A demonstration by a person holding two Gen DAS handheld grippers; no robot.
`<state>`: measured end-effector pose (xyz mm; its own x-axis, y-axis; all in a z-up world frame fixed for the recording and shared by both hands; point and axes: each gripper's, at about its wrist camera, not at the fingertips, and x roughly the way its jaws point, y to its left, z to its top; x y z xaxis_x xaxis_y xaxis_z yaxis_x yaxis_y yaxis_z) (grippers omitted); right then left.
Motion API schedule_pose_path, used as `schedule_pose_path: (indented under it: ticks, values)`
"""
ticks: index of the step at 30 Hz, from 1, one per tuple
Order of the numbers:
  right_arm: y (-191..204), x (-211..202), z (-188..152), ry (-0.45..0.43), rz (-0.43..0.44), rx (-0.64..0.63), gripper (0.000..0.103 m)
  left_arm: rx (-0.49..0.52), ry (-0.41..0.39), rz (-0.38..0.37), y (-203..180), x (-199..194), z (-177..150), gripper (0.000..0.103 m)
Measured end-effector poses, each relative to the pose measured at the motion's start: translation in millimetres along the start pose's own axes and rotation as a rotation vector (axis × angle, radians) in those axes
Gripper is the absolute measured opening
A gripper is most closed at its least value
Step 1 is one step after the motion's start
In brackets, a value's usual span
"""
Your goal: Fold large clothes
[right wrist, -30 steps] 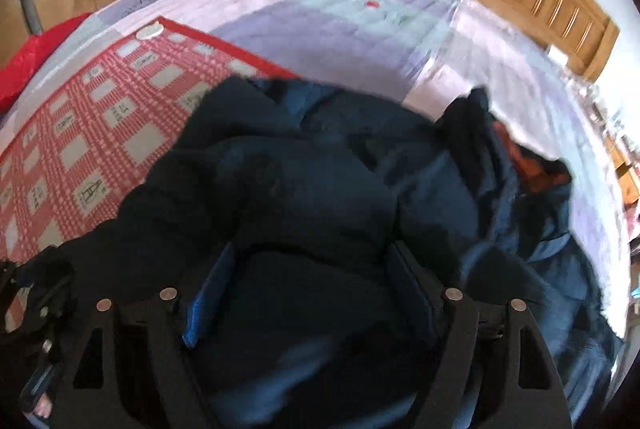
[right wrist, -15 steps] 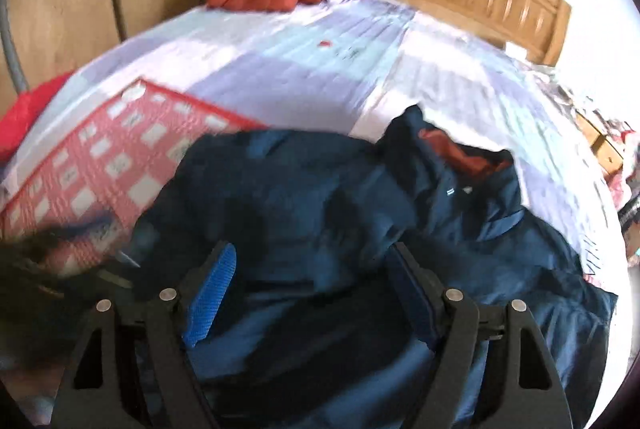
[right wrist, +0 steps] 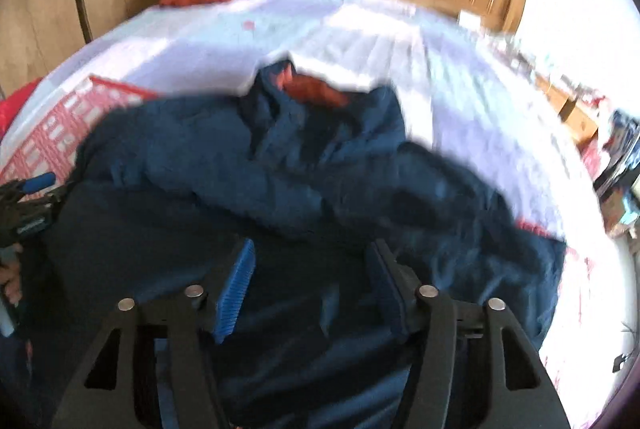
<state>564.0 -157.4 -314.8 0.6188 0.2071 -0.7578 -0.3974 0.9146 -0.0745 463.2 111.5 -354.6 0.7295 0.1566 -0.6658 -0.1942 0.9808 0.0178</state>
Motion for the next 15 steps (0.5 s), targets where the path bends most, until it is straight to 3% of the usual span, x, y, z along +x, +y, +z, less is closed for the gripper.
schedule_pose_path:
  ticks: [2,4,6,8,9,10,11,13,15]
  values:
    - [7,-12,2,-0.059,0.037,0.02,0.071,0.04,-0.069,-0.033,-18,-12,22,0.07]
    - [15,-11,0,-0.055,0.035,-0.016,0.07,0.085,-0.058,-0.056,-37,0,42,0.071]
    - [13,-9,-16,-0.024,0.003,-0.028,0.07,0.102,0.005,-0.067,-50,29,58,0.071]
    - [-14,-9,-36,0.002,-0.064,0.038,0.071,0.095,0.086,-0.038,-53,60,64,0.071]
    - [-36,-8,-49,0.018,-0.087,0.101,0.07,0.082,0.129,-0.021,-51,79,63,0.073]
    - [-54,-7,-60,0.031,-0.082,0.16,0.07,0.068,0.187,-0.001,-47,102,58,0.082]
    - [-80,-5,-71,0.038,-0.049,0.243,0.062,0.053,0.212,-0.005,-45,110,54,0.082]
    - [-99,-2,-72,0.052,-0.022,0.272,0.044,0.058,0.207,0.022,-47,119,50,0.087]
    - [-105,5,-67,0.061,0.003,0.235,0.044,0.086,0.21,0.048,-52,124,48,0.089]
